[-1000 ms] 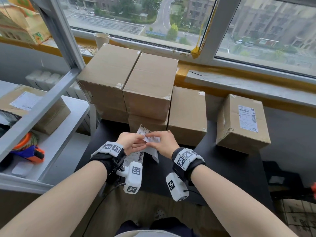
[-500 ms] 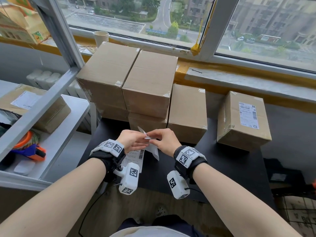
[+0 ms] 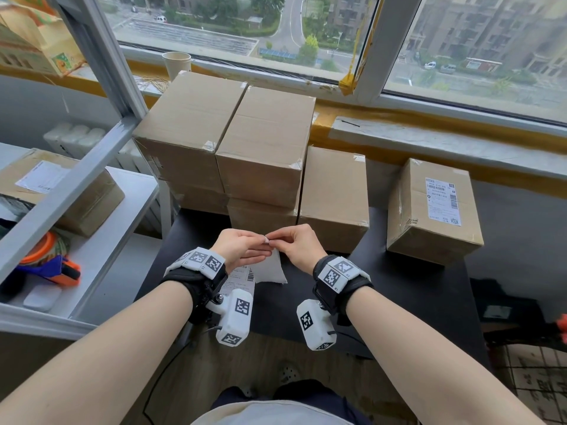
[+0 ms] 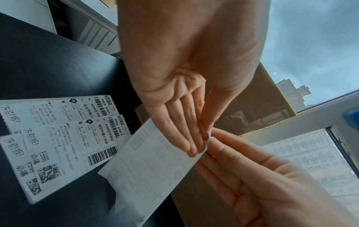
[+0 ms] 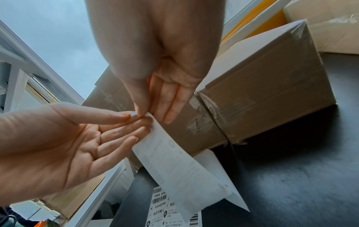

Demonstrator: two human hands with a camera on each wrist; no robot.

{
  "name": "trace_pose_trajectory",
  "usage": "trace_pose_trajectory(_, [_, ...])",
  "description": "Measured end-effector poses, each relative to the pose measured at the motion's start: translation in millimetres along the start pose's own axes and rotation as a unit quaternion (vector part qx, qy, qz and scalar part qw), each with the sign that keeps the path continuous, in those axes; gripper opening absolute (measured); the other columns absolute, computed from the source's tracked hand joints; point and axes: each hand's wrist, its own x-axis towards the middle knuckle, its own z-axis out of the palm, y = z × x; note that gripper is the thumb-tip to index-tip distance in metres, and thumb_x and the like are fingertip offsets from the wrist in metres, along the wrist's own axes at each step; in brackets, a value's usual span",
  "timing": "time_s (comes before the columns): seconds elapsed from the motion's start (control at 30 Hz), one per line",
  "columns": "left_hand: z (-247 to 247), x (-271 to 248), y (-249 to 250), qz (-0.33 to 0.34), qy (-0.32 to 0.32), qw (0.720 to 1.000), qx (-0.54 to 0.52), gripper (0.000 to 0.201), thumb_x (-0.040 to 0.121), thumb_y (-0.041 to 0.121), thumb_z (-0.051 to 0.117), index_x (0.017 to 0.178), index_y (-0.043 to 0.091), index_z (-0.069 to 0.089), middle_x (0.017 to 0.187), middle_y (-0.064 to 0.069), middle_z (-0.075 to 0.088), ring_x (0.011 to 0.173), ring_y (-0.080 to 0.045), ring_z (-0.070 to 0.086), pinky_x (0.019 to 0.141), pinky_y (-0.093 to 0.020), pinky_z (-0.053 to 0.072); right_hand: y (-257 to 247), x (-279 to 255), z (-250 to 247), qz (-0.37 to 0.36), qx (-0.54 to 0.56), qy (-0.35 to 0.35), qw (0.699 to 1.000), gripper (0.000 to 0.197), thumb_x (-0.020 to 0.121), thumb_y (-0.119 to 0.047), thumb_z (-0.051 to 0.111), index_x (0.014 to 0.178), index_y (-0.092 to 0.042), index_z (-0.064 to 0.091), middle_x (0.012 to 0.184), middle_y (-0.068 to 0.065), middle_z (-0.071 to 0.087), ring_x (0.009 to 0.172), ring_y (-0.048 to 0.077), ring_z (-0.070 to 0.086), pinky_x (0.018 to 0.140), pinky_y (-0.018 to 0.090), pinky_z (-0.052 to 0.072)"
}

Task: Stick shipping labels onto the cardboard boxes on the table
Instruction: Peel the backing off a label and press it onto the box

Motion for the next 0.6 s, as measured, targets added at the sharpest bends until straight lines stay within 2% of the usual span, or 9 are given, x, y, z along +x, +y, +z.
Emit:
trace_pose_trajectory(0.2, [0.5, 0.2, -3.2, 0.002, -0.004, 1.000, 0.007, 0.015, 0.089, 0.009, 0.060, 0.093, -0.004, 0.066, 0.091, -0.020, 0.070, 0.069, -0.015, 0.072, 0.072, -0.022, 0.058, 3.4, -0.7, 0.2, 0.013, 0.007, -0.016, 1.000, 0.017, 0.084, -0.014, 0.067, 0.099, -0.009, 0.074, 0.098, 0.006, 0.074, 0.095, 0.011, 0.067, 0.094, 0.025, 0.050])
trace_pose_trajectory(0.37, [0.6, -1.0, -5.3, 0.004, -0.006, 1.000, 0.015, 0.015, 0.090, 0.011, 0.059, 0.094, -0.001, 0.067, 0.092, -0.020, 0.070, 0.075, -0.017, 0.072, 0.072, -0.022, 0.059, 5.0, -3.6, -0.2, 0.024, 0.019, -0.016, 0.999, 0.019, 0.082, -0.021, 0.071, 0.097, -0.011, 0.075, 0.095, 0.004, 0.075, 0.094, 0.012, 0.068, 0.093, 0.030, 0.052])
trace_pose_trajectory(0.53, [4.4, -2.5, -5.8, 0.016, 0.003, 0.999, 0.035, 0.016, 0.089, 0.013, 0.060, 0.094, -0.001, 0.068, 0.087, -0.018, 0.071, 0.074, -0.016, 0.071, 0.069, -0.020, 0.058, 2.5, -5.7, 0.5, 0.029, 0.020, 0.004, 0.999, 0.018, 0.084, -0.026, 0.069, 0.092, -0.012, 0.076, 0.088, 0.003, 0.075, 0.088, 0.012, 0.068, 0.089, 0.032, 0.054])
trace_pose_trajectory(0.6, [6.0, -2.3, -5.5, 0.019, 0.012, 0.998, 0.052, 0.015, 0.086, 0.012, 0.063, 0.093, -0.001, 0.069, 0.086, -0.016, 0.072, 0.072, -0.015, 0.072, 0.069, -0.019, 0.058, 2.2, -4.8, 1.7, 0.042, 0.015, 0.015, 0.999, 0.014, 0.085, -0.023, 0.067, 0.088, -0.014, 0.076, 0.081, 0.000, 0.073, 0.081, 0.012, 0.066, 0.088, 0.036, 0.055])
